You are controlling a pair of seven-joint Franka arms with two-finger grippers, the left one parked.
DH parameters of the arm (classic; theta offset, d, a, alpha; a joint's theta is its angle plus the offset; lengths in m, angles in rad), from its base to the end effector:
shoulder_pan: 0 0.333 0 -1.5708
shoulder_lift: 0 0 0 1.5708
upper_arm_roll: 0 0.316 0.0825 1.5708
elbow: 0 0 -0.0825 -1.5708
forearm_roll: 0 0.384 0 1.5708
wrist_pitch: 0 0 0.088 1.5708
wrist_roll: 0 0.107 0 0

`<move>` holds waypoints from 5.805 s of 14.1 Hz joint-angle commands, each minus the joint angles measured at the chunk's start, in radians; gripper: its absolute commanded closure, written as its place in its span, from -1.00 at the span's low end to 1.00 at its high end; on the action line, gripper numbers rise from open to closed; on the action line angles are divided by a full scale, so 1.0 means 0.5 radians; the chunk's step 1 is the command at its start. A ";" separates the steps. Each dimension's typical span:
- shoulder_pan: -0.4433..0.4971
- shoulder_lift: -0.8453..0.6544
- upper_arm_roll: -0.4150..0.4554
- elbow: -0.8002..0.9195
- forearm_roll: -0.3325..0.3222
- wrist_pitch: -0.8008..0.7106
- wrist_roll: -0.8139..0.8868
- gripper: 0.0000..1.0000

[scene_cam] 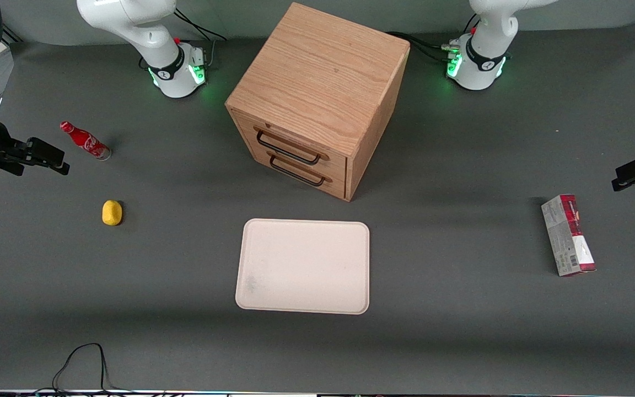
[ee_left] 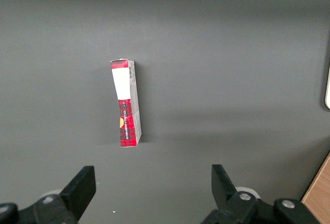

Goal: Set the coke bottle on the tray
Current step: 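Move the right gripper down over the red Coca-Cola bottle, then close the right gripper around the bottle's body, then lift the bottle and carry it toward the white tray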

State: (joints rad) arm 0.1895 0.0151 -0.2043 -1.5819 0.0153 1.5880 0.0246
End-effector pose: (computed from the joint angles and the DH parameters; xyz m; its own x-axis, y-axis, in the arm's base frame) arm 0.5602 -0.0058 0.6125 0.9992 -0.0397 -0.0090 -0.0398 -0.9991 -0.0120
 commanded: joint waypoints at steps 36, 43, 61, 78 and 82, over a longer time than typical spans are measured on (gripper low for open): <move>-0.066 -0.895 -1.309 -2.168 -0.957 1.291 -0.746 -0.99; -0.066 -0.877 -1.343 -2.178 -0.985 1.294 -0.730 0.15; -0.090 -0.353 -0.399 -0.958 -0.452 0.363 -0.463 1.00; -0.456 0.791 1.177 1.019 -0.278 -0.367 0.440 1.00; -0.321 1.141 1.415 1.013 -0.518 0.041 0.846 1.00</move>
State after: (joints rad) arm -0.0048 0.4745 0.4745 -1.1478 -0.1915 1.5555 0.3728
